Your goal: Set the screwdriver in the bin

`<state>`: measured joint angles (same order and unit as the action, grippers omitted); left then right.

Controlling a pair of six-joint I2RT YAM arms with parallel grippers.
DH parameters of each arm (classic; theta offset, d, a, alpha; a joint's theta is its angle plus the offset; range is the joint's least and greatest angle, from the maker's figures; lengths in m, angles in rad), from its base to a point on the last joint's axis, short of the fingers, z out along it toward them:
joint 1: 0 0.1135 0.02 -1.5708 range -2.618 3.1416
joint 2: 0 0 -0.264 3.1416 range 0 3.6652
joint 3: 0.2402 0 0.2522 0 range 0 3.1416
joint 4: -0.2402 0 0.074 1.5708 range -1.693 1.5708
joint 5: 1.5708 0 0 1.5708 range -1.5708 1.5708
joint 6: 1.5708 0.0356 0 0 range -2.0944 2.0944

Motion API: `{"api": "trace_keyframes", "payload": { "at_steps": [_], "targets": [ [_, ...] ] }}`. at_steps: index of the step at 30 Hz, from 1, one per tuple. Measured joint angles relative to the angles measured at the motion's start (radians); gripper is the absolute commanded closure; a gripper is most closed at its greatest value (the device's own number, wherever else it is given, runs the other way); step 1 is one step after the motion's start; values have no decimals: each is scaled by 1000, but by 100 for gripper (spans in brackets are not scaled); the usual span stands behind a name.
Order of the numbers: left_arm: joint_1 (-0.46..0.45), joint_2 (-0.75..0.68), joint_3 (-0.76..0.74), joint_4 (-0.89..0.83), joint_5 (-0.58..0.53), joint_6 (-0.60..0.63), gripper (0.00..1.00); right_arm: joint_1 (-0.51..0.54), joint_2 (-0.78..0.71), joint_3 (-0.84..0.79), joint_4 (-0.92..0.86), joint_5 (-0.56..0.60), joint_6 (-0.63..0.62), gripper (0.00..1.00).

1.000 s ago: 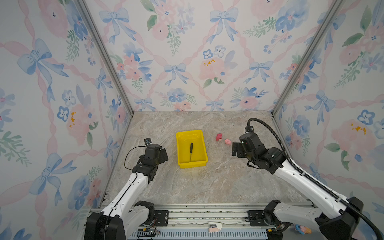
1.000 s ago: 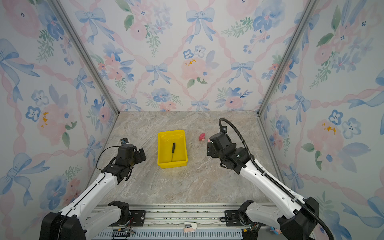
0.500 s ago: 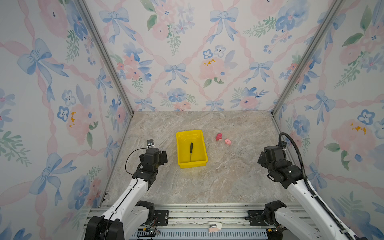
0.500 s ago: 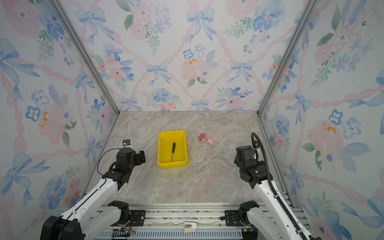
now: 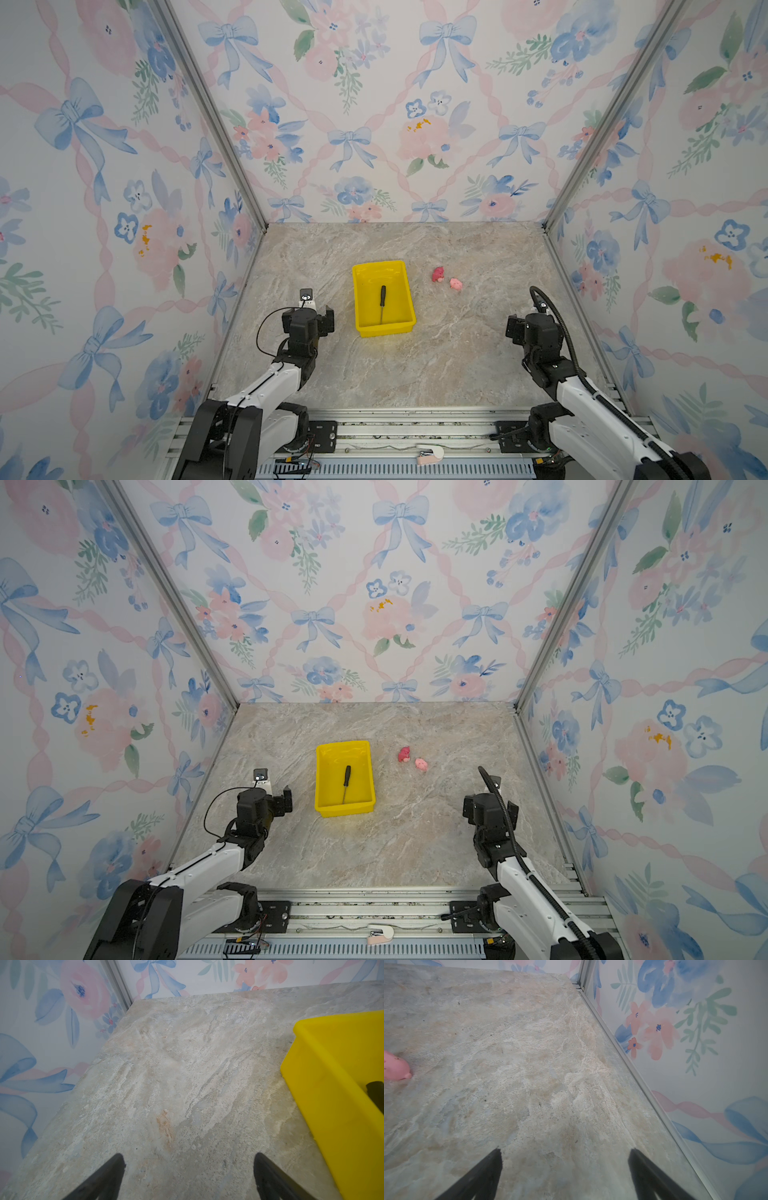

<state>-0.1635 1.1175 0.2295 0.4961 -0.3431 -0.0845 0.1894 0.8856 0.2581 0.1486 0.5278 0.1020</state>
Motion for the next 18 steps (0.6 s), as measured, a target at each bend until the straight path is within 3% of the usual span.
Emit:
{"api": "trace_keyframes", "payload": {
  "at_steps": [10, 18],
  "targets": [
    [46, 153, -19, 317, 39, 25, 3, -35, 372, 37, 424, -27, -44, 3],
    [69, 294, 1, 499, 81, 45, 3, -39, 506, 85, 601, -35, -66, 3]
  ]
}}
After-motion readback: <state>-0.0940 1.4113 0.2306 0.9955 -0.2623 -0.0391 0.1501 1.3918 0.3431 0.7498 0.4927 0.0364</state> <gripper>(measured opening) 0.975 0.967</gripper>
